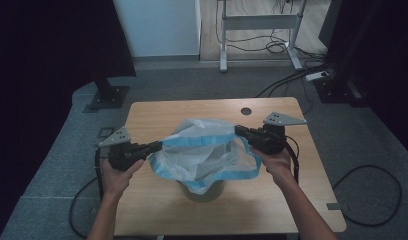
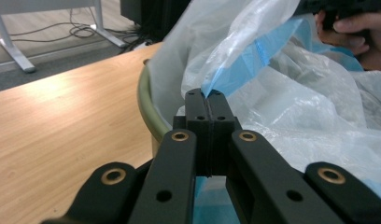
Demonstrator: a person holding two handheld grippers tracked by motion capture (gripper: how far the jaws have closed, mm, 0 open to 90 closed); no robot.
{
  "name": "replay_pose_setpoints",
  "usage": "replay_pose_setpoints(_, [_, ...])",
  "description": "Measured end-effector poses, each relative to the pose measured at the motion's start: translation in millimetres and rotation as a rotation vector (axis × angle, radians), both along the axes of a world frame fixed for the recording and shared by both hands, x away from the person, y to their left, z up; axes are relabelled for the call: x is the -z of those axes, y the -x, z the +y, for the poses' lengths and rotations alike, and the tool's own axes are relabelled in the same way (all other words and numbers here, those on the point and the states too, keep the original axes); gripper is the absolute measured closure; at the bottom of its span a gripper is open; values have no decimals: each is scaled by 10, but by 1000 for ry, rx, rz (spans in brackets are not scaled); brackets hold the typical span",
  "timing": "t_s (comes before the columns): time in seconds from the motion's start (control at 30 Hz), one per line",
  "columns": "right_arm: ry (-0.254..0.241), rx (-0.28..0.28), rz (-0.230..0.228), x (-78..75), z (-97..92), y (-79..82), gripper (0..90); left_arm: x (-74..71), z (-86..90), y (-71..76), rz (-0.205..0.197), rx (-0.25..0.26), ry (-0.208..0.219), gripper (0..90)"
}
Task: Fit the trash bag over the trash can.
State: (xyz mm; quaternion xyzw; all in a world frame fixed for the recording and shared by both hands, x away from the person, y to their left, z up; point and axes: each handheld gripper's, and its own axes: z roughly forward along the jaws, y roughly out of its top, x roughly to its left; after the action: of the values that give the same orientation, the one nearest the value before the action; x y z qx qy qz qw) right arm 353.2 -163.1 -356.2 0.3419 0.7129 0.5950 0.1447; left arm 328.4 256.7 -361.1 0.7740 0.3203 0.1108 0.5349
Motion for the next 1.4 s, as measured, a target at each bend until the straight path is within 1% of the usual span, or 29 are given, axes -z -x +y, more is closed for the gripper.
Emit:
replay_pose_setpoints(0.1, [-2,17,2,17,-23,-38,888,-10,-4,-36,9,4,22,900])
replay_pose_setpoints(0.17, [-7,23,7,30,-34,-70,889,-24,-19,-55,8,-2,11,900])
replay_pose_setpoints(0.2, [-11,28,9,35,-35,-82,888,-33,-25,-71,13,-2,15,900])
replay_pose_setpoints(0.33, [-20,38,25,56,-37,-161,889,-50,-9,-149,44,4,30,897])
replay_pose_setpoints(0.37, [-18,42,27,61,-32,-185,888,-51,-4,-182,57,-4,33,899])
replay_pose_setpoints(0.4, [-8,46,32,65,-26,-219,888,-48,-3,-204,63,-10,33,899])
replay_pose_setpoints(0.47, [-7,52,42,74,-9,-278,888,-38,0,-269,79,-18,30,900])
replay_pose_setpoints(0.63, [-7,73,79,122,34,-467,888,19,4,-391,121,-24,25,898])
replay_pose_setpoints(0.77, [8,80,107,194,71,-567,888,65,21,-442,142,-25,26,898])
replay_pose_setpoints(0.9, [17,84,138,267,102,-646,888,104,32,-479,165,-24,22,896])
replay_pose_setpoints(1.03, [27,86,185,344,125,-711,887,139,39,-495,182,-18,23,895])
replay_pose_setpoints(1.17, [8,75,223,417,117,-763,875,157,48,-505,192,-17,26,892])
replay_pose_setpoints(1.2, [3,76,223,427,113,-765,858,156,51,-504,192,-17,27,892])
replay_pose_setpoints(1.23, [-2,79,220,429,103,-757,818,154,53,-501,191,-16,28,892])
replay_pose_setpoints(1.27, [-3,91,208,418,89,-739,757,150,54,-498,190,-15,27,891])
replay_pose_setpoints(1.3, [-2,117,188,394,72,-710,695,148,53,-492,189,-15,26,892])
replay_pose_setpoints(1.33, [-10,140,158,349,43,-666,647,147,52,-490,190,-14,24,891])
replay_pose_setpoints(1.37, [-12,145,141,317,20,-637,627,148,50,-487,190,-15,23,891])
replay_pose_setpoints(1.4, [-23,145,112,262,-17,-584,609,147,51,-486,190,-14,22,891])
